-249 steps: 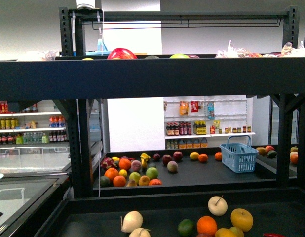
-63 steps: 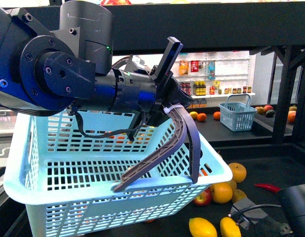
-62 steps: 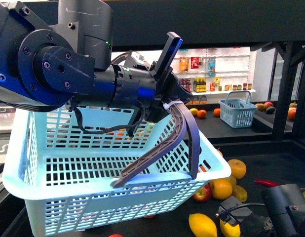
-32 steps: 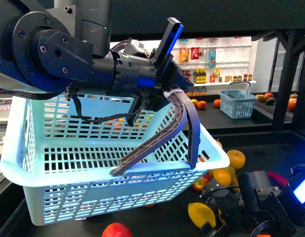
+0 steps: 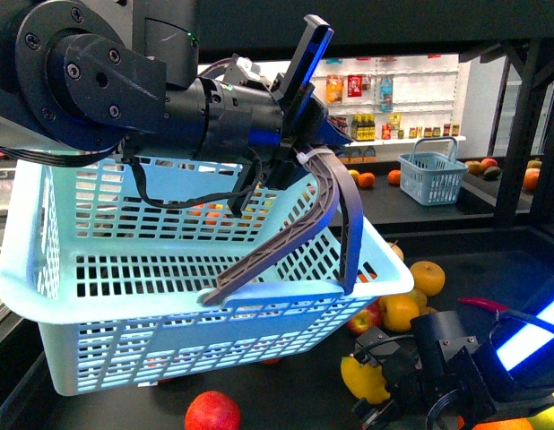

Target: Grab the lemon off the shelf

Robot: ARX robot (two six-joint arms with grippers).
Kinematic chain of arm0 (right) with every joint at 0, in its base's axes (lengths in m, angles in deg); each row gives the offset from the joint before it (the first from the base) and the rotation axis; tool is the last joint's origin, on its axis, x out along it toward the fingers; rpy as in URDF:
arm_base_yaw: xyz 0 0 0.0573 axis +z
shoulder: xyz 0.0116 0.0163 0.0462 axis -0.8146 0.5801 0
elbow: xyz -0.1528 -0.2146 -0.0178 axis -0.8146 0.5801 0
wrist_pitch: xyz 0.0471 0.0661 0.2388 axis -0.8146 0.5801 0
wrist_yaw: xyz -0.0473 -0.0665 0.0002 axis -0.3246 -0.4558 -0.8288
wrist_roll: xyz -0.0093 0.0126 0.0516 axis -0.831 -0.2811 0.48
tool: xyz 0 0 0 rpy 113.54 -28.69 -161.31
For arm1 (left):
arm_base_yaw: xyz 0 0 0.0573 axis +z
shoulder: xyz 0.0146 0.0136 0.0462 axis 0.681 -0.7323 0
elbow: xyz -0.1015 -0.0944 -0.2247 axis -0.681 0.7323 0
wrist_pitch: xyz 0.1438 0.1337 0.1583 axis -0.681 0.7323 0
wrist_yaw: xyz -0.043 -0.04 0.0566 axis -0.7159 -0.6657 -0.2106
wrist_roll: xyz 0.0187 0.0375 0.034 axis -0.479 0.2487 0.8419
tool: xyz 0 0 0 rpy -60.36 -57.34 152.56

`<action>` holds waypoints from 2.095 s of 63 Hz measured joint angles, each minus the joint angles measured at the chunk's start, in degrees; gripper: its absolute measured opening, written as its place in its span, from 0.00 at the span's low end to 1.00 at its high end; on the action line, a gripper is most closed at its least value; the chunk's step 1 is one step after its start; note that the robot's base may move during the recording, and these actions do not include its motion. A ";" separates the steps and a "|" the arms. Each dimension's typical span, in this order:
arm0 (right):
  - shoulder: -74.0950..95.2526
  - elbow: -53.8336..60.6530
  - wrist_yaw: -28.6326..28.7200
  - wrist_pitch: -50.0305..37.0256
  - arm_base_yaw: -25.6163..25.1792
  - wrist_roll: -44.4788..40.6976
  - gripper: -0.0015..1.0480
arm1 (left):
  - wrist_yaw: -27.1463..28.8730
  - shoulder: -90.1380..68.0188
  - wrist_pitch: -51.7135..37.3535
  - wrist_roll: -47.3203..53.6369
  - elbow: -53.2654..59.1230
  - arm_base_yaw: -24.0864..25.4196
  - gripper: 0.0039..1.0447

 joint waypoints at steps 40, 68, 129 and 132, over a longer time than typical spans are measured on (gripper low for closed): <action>7.98 -16.28 0.83 6.51 -0.33 1.73 0.71 | 0.02 0.00 0.00 0.00 0.00 0.00 0.07; -16.20 14.82 0.24 -7.50 -7.48 6.86 0.60 | 0.02 0.00 0.00 0.00 0.00 0.00 0.06; -59.56 39.43 10.16 -3.26 -3.85 39.36 0.60 | 0.04 0.00 0.00 0.00 0.00 -0.07 0.06; -58.51 39.43 9.66 -3.58 -2.47 40.79 0.60 | 0.00 0.00 0.00 0.00 0.00 -0.09 0.06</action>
